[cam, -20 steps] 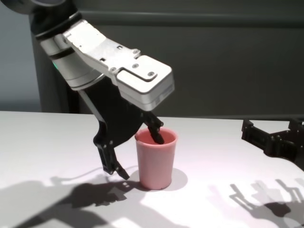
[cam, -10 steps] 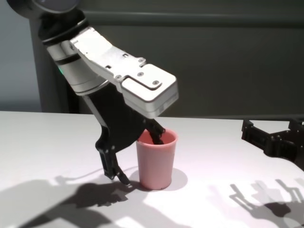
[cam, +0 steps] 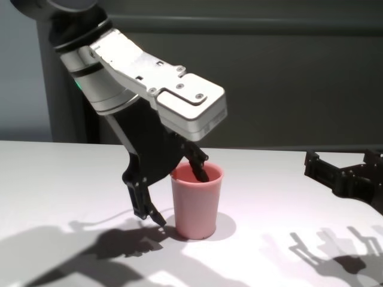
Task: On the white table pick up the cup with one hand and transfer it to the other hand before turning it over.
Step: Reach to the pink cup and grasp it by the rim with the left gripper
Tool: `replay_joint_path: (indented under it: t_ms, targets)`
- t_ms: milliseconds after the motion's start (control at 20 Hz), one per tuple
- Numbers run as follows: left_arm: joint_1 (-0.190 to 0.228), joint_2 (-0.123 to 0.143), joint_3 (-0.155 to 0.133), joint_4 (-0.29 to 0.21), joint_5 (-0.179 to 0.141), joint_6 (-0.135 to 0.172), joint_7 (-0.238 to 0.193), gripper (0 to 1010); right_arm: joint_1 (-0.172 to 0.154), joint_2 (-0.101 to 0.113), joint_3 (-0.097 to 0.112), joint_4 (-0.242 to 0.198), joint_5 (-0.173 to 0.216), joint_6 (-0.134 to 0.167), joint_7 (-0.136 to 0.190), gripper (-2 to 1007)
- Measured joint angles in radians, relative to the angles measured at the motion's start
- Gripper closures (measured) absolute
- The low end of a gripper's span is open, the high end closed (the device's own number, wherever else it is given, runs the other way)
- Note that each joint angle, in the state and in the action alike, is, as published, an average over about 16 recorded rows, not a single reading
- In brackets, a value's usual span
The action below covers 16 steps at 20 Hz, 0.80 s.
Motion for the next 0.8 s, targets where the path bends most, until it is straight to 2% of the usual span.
replay_joint_path:
  t_ms: [550, 800]
  targets:
    - [0.0, 0.0, 0.0, -0.001, -0.001, 0.003, 0.002, 12, 0.0, 0.0, 0.0, 0.0, 0.0, 0.0, 0.0, 3]
    - [0.001, 0.001, -0.001, -0.002, -0.001, 0.004, 0.002, 47, 0.0, 0.0, 0.0, 0.0, 0.0, 0.0, 0.0, 3]
